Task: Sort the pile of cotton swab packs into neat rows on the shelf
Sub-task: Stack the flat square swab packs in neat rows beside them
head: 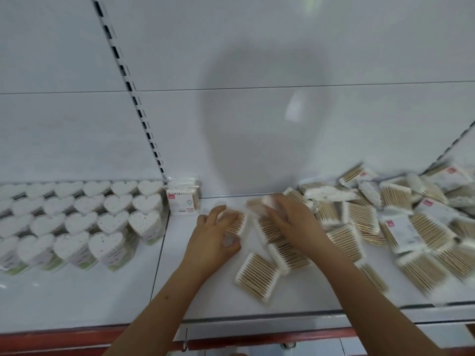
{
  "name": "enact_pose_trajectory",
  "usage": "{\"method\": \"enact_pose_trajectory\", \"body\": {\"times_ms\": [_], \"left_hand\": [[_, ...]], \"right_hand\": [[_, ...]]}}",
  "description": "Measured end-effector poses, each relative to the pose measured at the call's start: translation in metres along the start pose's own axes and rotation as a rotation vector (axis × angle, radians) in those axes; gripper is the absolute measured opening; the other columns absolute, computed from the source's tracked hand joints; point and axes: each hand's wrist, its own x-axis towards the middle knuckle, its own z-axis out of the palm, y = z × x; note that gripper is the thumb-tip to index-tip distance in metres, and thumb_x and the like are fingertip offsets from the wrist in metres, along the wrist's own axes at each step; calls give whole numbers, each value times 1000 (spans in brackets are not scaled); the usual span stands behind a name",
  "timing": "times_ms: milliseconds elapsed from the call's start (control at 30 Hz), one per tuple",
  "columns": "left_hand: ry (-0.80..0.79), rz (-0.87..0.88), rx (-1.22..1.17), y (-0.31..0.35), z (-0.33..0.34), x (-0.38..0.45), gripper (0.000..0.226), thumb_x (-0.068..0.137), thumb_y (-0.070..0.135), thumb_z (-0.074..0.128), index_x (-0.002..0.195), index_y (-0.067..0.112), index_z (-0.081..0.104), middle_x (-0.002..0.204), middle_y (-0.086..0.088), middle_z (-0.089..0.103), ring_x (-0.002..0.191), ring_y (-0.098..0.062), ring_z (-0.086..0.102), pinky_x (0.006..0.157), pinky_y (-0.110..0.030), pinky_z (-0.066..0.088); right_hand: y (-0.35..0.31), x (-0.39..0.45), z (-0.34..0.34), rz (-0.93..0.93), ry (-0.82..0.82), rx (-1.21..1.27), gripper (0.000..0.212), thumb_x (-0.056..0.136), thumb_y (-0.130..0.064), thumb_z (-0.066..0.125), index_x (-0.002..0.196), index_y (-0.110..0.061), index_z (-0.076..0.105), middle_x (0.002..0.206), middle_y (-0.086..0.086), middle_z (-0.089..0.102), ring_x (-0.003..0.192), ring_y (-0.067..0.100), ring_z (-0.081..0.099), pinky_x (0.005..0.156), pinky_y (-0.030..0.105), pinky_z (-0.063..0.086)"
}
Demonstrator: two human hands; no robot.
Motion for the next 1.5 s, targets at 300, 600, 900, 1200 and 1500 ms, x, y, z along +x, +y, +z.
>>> {"method": "enact_pose_trajectory", "body": {"times_ms": [300,600,900,1200,1500], "left_hand": [[-120,-5,9,-9,-13,2,64,84,44,70,141,23,50,151,4,41,137,-19,34,113,-32,30],[-24,-20,-169,-11,-17,16,31,99,43,46,123,29,60,113,8,62,105,-15,55,91,-33,43],[-102,-351,-1116,23,-40,-9,31,106,29,39,121,13,60,109,-9,75,100,-25,73,86,-40,61],[-113,-397,-1201,3,-52,-30,51,89,46,64,128,15,58,116,-6,73,108,-23,71,88,-39,58],[5,-368,-980,-22,-75,-55,37,94,49,58,124,26,58,116,6,71,106,-9,69,90,-29,56]], "right_hand": [[-19,-23,-14,142,106,126,15,101,-40,48,113,-33,53,83,-16,64,75,-4,61,64,21,44],[-27,-40,-20,341,170,224,26,92,-30,69,112,-30,52,97,-16,66,83,-8,60,67,5,44],[-70,-26,-2,232,123,387,20,87,-27,75,96,-40,64,89,-10,71,81,6,68,69,26,57],[-96,-12,34,206,96,369,20,83,-32,78,98,-31,65,86,-14,68,69,8,63,65,23,53],[-111,0,68,233,-108,512,41,84,-39,76,119,-30,57,106,-17,68,94,1,65,74,17,53]]}}
